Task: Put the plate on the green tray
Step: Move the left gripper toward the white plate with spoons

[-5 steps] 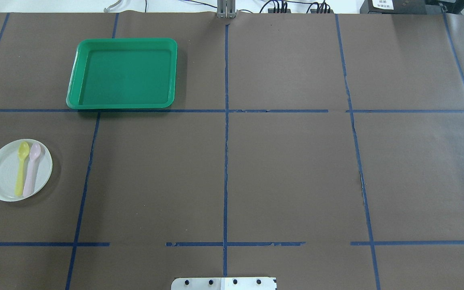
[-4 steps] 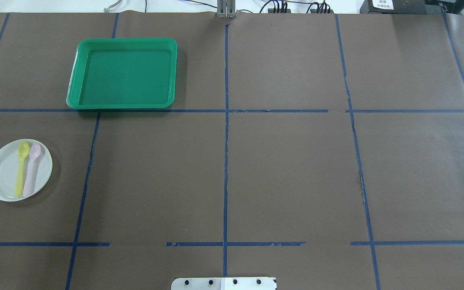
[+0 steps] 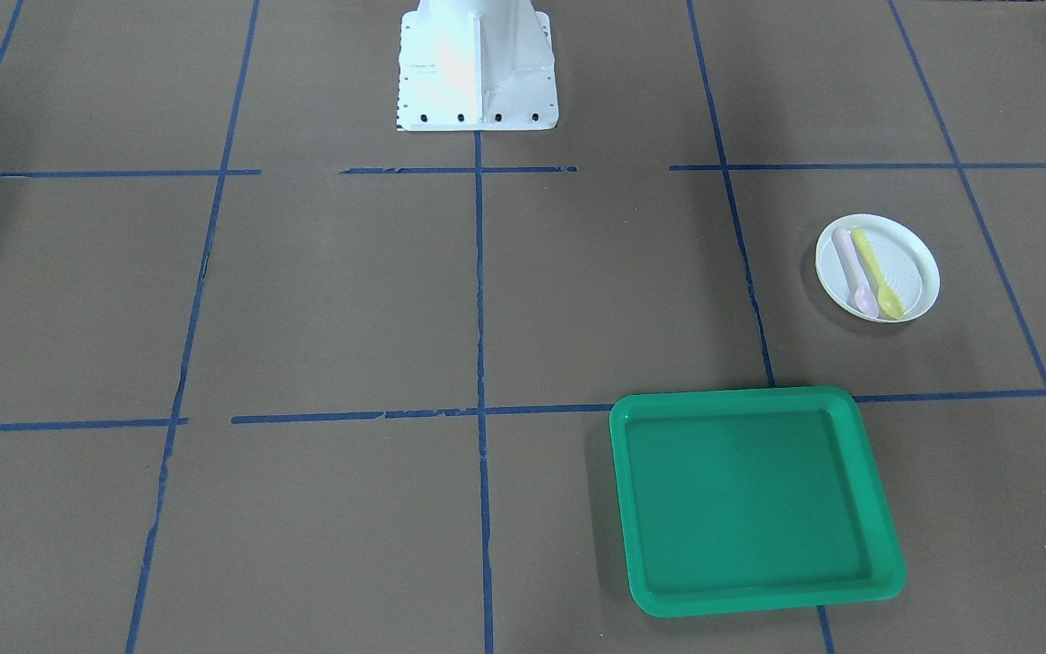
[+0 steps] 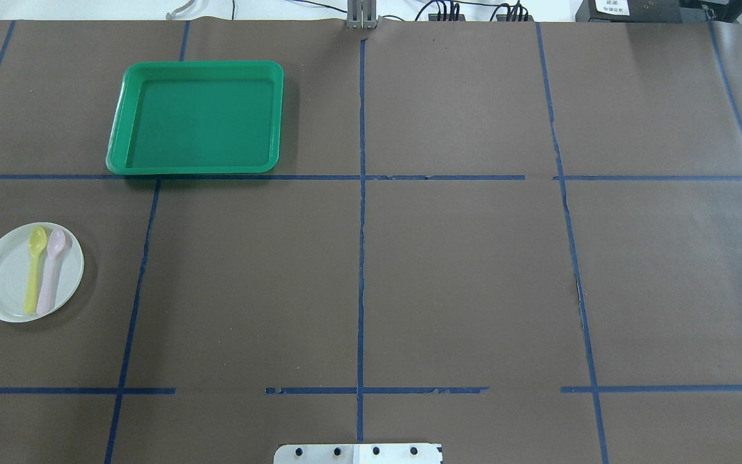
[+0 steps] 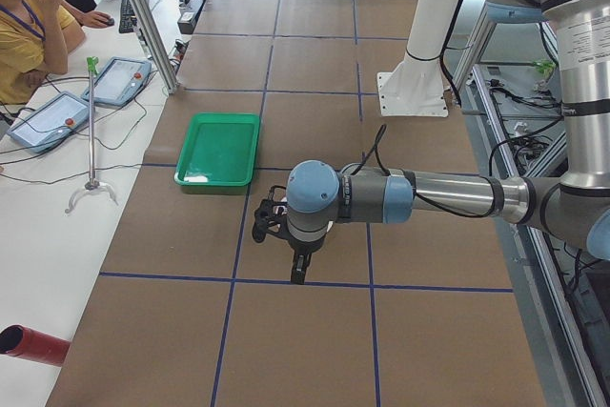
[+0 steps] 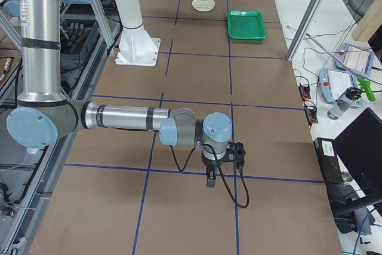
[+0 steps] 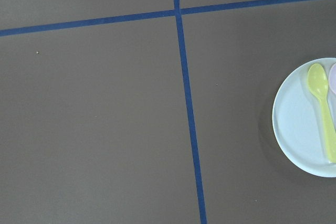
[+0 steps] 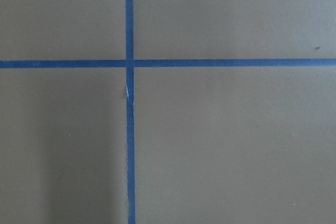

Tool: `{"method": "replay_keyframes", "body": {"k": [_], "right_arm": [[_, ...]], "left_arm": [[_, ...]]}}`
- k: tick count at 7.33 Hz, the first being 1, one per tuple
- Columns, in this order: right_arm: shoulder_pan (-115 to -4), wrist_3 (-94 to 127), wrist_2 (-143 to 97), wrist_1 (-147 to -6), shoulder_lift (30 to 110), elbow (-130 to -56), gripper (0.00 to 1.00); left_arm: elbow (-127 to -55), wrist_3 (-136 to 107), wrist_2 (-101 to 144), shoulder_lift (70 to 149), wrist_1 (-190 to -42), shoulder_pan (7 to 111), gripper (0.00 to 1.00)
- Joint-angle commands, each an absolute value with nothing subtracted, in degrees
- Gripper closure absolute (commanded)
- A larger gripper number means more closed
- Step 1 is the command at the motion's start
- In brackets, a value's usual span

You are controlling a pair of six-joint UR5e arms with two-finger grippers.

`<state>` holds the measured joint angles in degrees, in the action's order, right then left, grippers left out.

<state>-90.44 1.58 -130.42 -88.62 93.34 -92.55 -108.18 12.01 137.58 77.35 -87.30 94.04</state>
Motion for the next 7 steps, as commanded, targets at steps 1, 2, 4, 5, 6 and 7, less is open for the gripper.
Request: {"method": "replay_keyframes", "body": {"k": [1,2,4,5,6,7], "right_arm": [[-90.44,1.58,-130.34,-88.59,93.34,-92.55,0.0],[-90.44,1.58,-130.34,-88.59,93.34,-92.55,0.0],[-90.44,1.58,-130.34,-88.68,93.34,-92.55,0.0],[-90.44,1.58,-130.43,-88.59,93.34,-92.55,0.0],[-90.44,1.58,-130.34,-88.59,93.34,-92.55,0.0],[-90.44,1.58,-130.43,-88.68,93.34,-92.55,0.0]], "left_arm": [[-107.93,7.69,138.08,78.48,-89.55,87.84,0.0],[-106.02,-0.45,138.16,78.49,-98.44,82.76,0.0],[-95.59,-20.21,137.82,78.49,-123.62,73.35,0.0],[-90.32,-30.22,137.38,78.49,-135.93,69.04,0.0],[-87.65,-38.5,134.5,78.75,-143.45,64.73,0.0],[-87.54,-43.37,130.04,78.75,-144.83,61.03,0.0]]}}
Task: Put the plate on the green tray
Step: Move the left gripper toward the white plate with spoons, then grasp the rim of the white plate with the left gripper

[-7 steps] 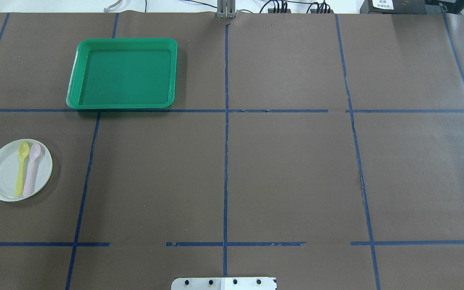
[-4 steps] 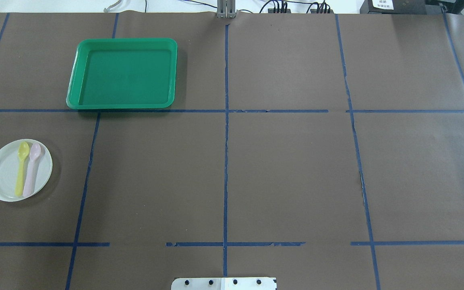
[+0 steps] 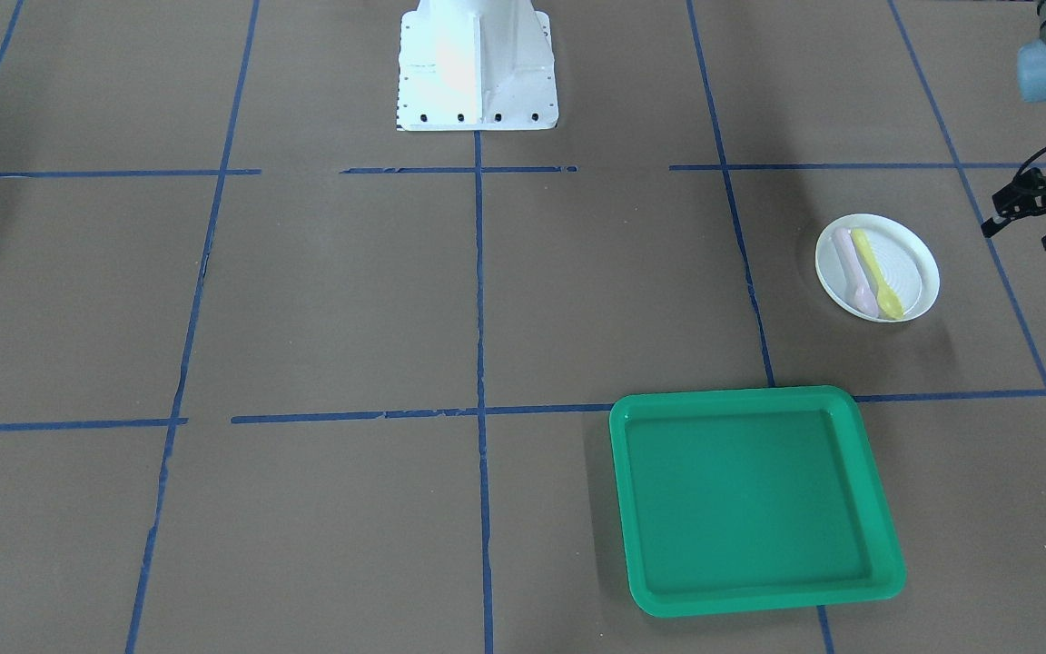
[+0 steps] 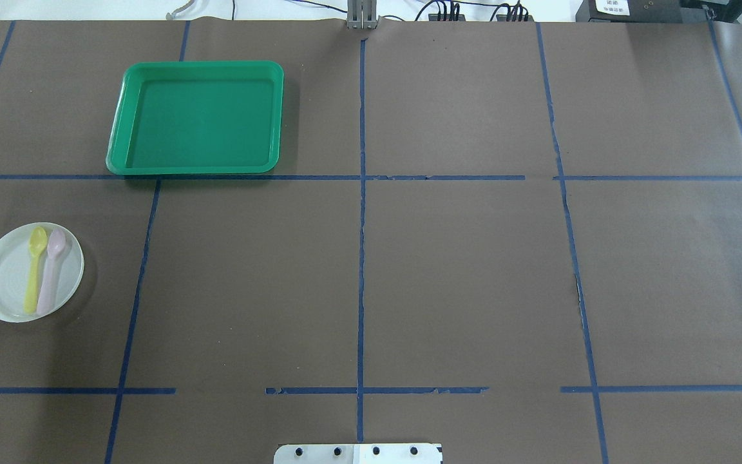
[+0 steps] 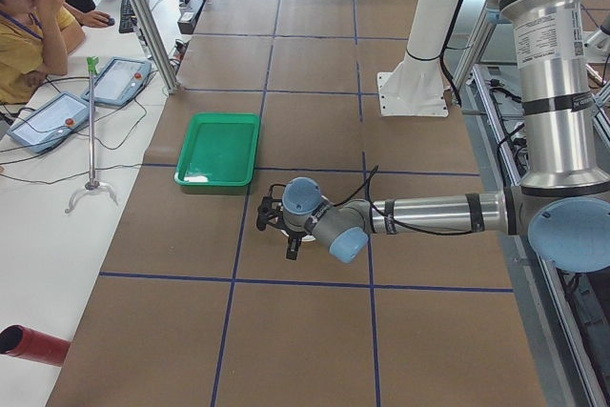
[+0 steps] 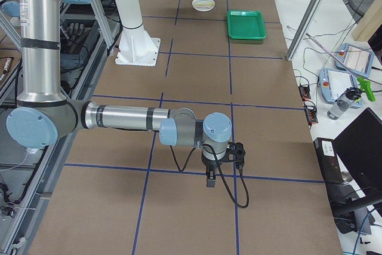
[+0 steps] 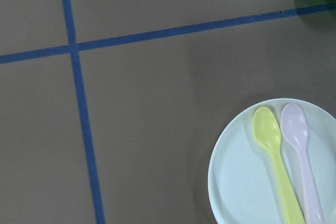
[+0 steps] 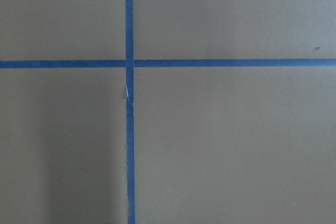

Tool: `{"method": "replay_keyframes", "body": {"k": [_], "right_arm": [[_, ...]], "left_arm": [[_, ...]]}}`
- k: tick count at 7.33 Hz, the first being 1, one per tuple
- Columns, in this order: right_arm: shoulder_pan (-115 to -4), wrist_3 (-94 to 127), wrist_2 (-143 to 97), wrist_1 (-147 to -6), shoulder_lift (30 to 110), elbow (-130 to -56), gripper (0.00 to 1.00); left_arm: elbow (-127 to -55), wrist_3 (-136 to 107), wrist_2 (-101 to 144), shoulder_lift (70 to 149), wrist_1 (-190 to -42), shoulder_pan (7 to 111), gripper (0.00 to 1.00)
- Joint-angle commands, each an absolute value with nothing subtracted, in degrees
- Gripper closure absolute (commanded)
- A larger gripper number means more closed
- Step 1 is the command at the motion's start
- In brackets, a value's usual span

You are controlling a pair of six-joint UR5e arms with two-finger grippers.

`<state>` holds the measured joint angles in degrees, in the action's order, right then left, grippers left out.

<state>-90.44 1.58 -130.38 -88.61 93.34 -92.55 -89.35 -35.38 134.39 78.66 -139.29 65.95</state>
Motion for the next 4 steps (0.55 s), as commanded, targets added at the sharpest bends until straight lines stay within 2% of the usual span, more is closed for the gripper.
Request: {"method": "replay_keyframes", "body": {"k": [1,3,4], "right_arm": [[-90.44,1.58,-130.34,-88.59,93.34,-92.55,0.0],[-90.44,1.58,-130.34,-88.59,93.34,-92.55,0.0],[-90.44,1.58,-130.34,-88.59,93.34,-92.55,0.0]], "left_arm": [[-87.37,-44.98,128.86,78.92,-144.84,59.17,0.0],[-85.35,-45.18,126.92,79.8,-144.76,57.57,0.02],[-84.65,-45.26,127.0,80.33,-144.67,57.39,0.15]]}}
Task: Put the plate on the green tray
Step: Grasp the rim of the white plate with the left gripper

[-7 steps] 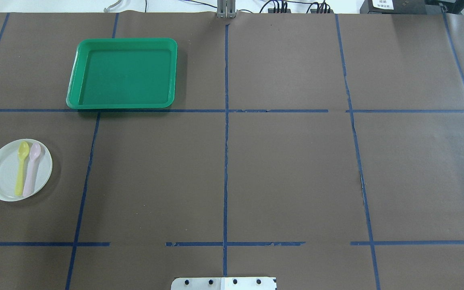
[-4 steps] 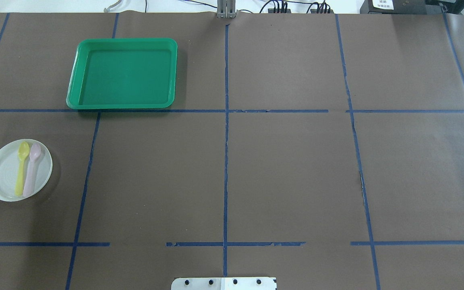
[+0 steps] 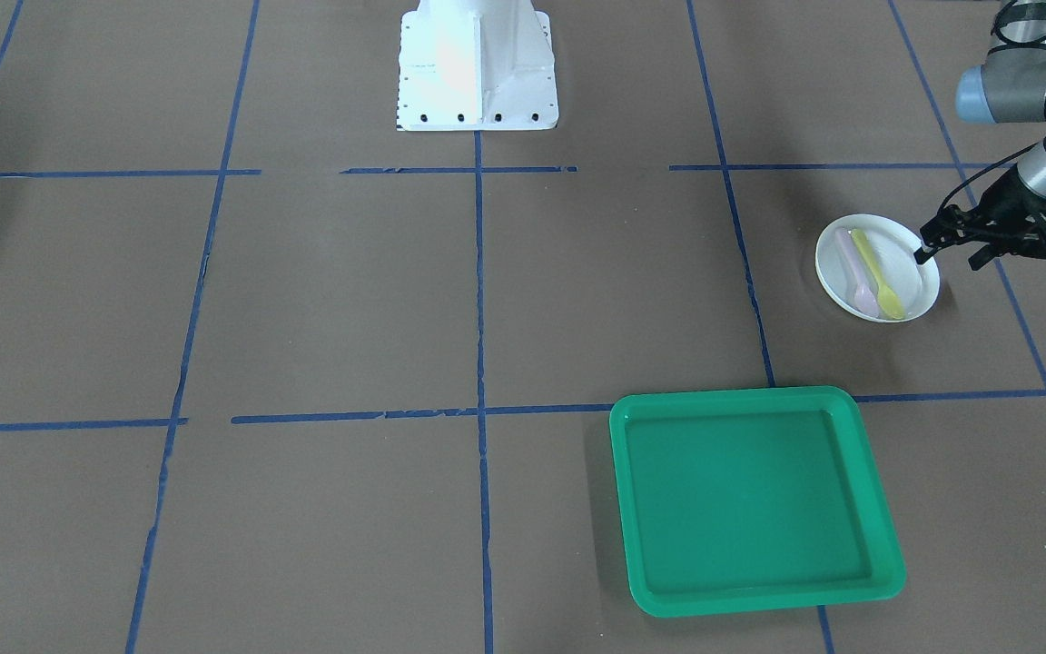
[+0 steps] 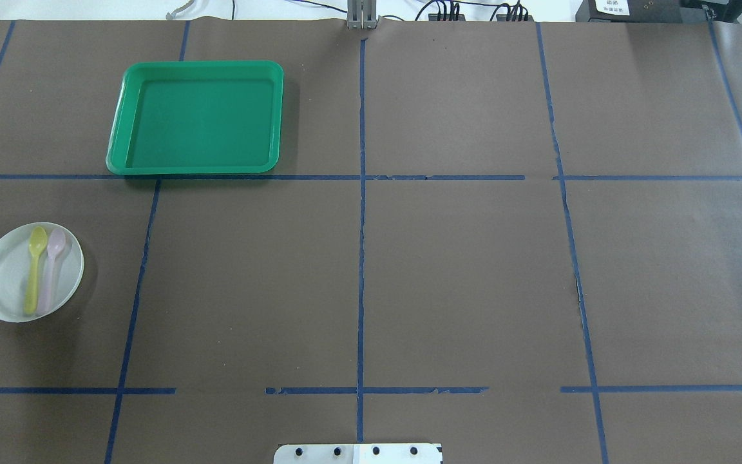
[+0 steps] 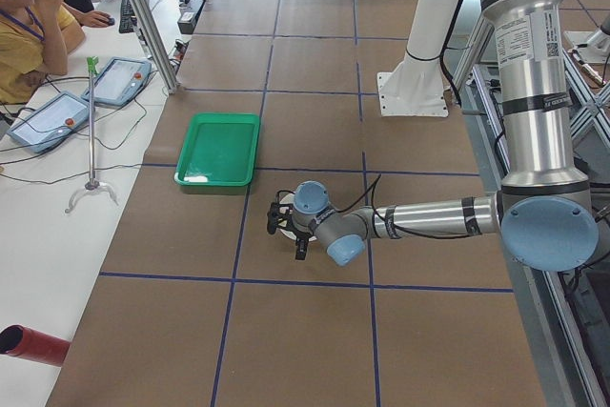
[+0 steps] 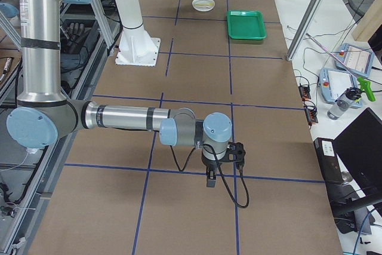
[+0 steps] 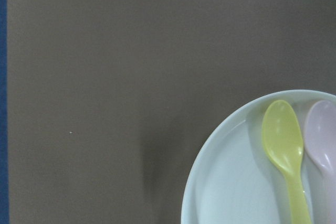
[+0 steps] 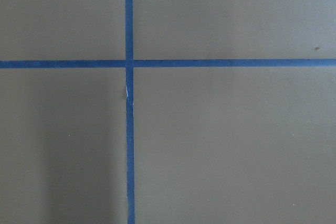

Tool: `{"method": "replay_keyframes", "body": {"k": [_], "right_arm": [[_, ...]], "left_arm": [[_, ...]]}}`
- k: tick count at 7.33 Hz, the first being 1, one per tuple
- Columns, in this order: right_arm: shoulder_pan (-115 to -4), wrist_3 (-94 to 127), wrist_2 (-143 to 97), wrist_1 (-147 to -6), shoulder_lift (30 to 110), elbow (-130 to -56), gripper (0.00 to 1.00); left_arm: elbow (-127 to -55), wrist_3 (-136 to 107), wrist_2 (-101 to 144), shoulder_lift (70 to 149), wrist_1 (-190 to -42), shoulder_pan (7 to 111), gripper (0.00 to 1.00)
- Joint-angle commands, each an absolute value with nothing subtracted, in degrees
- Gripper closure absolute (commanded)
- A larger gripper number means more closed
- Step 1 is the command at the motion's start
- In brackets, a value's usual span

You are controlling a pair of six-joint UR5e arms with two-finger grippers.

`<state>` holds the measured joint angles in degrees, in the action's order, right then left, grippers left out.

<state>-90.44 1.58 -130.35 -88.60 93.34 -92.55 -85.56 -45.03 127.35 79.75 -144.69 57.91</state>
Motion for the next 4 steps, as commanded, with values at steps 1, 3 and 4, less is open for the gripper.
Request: {"method": "replay_keyframes", "body": {"k": [1,3,4], "right_arm": [[-90.44,1.58,-130.43,-88.59,93.34,-92.55,0.0],[-90.44,1.58,-130.43,-88.59,93.34,-92.55,0.0],[-90.44,1.58,-130.34,-88.59,93.34,-92.55,0.0]], "left_arm": [[-84.73,-45.52,127.52,80.51,-144.67,57.13,0.48],[-84.99,-45.79,127.79,80.95,-144.41,57.04,1.0],[-85.08,-45.7,127.79,80.95,-144.67,57.13,1.0]]}}
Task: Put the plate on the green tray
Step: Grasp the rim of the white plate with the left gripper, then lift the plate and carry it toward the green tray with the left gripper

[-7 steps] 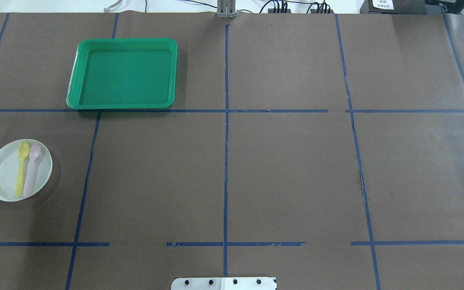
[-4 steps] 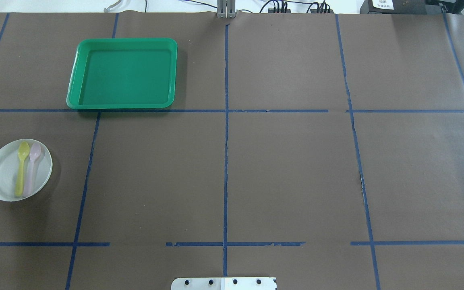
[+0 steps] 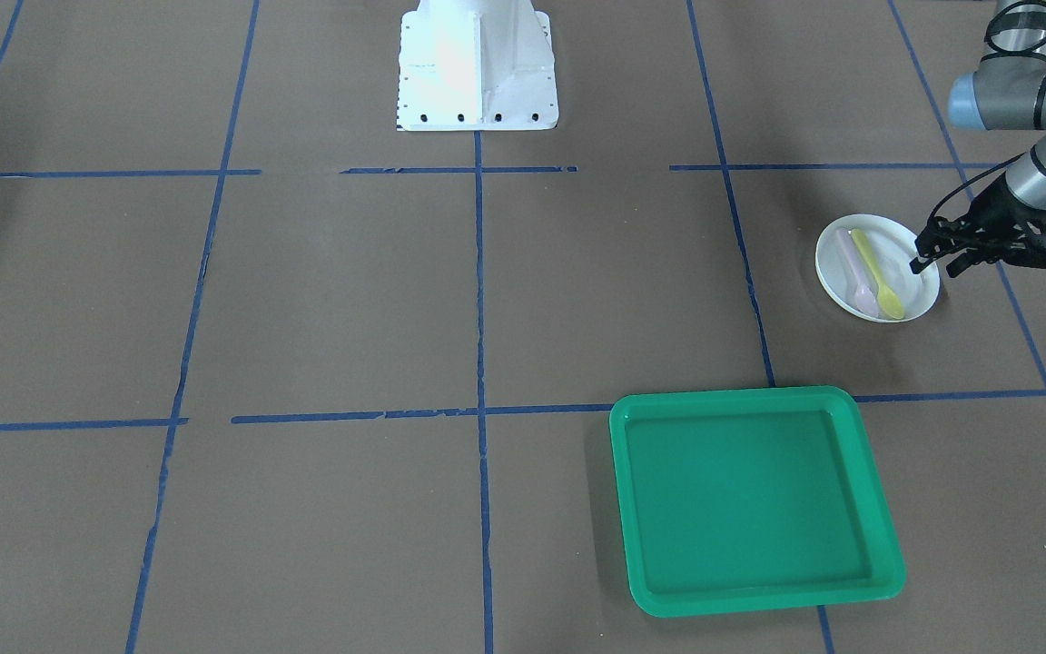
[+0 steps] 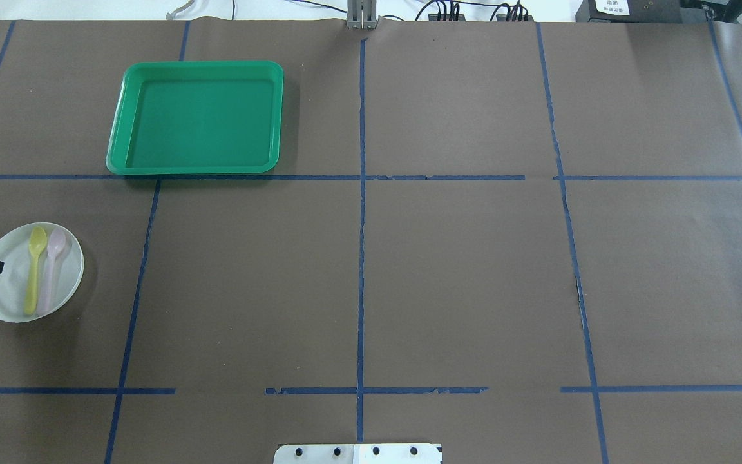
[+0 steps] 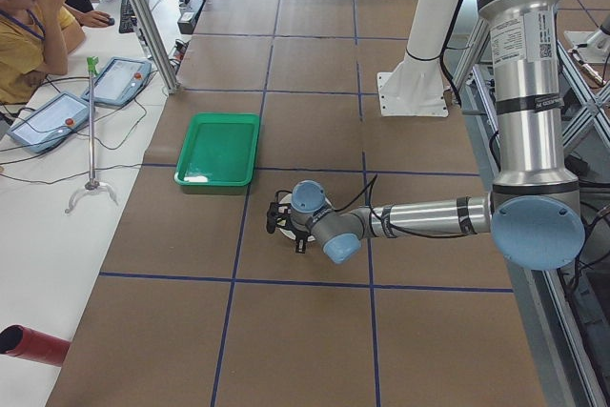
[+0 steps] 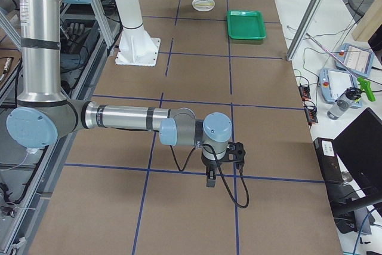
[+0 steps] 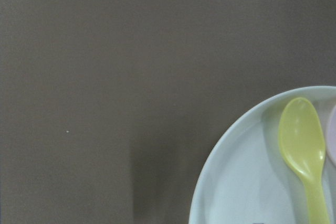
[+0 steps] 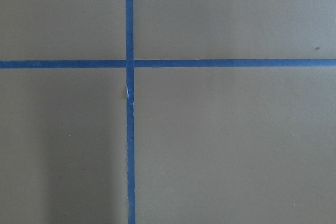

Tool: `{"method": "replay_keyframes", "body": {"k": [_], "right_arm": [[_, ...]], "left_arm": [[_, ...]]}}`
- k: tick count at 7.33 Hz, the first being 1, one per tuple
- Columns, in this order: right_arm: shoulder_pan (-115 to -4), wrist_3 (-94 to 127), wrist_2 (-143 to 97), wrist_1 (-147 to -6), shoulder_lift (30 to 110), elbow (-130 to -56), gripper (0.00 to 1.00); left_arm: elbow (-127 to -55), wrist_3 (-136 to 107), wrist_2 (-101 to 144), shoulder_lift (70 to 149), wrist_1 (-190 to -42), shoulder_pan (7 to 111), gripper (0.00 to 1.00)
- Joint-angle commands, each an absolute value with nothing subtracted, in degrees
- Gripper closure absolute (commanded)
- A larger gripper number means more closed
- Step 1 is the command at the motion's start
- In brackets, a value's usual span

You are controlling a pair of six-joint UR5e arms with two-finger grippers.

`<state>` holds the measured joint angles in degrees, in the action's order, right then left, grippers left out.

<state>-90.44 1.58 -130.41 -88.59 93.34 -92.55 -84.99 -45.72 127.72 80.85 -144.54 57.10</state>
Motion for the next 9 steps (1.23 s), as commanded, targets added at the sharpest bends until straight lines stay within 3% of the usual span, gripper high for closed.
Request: {"method": "replay_keyframes", "body": {"k": [1,4,6,8,9], "right_arm": [[-90.44,1.58,-130.43,-88.59,93.34,-92.55,0.0],[-90.44,1.58,-130.34,-88.59,93.34,-92.55,0.0],[-90.44,1.58,-130.34,-88.59,93.34,-92.55,0.0],[-90.44,1.58,-130.43,-88.59,93.34,-92.55,0.0],[-90.44,1.58,-130.34,-88.59,93.34,-92.55,0.0]], "left_arm": [[-85.34,-45.7,127.88,80.86,-144.67,57.13,1.0],[-89.63,-45.7,143.92,81.38,-144.76,60.09,1.0],[-88.95,-46.66,146.25,88.56,-142.75,64.15,1.0],[-85.54,-47.2,145.99,102.84,-130.14,65.48,1.0],[-80.21,-47.02,145.81,109.79,-127.12,65.39,1.0]]}}
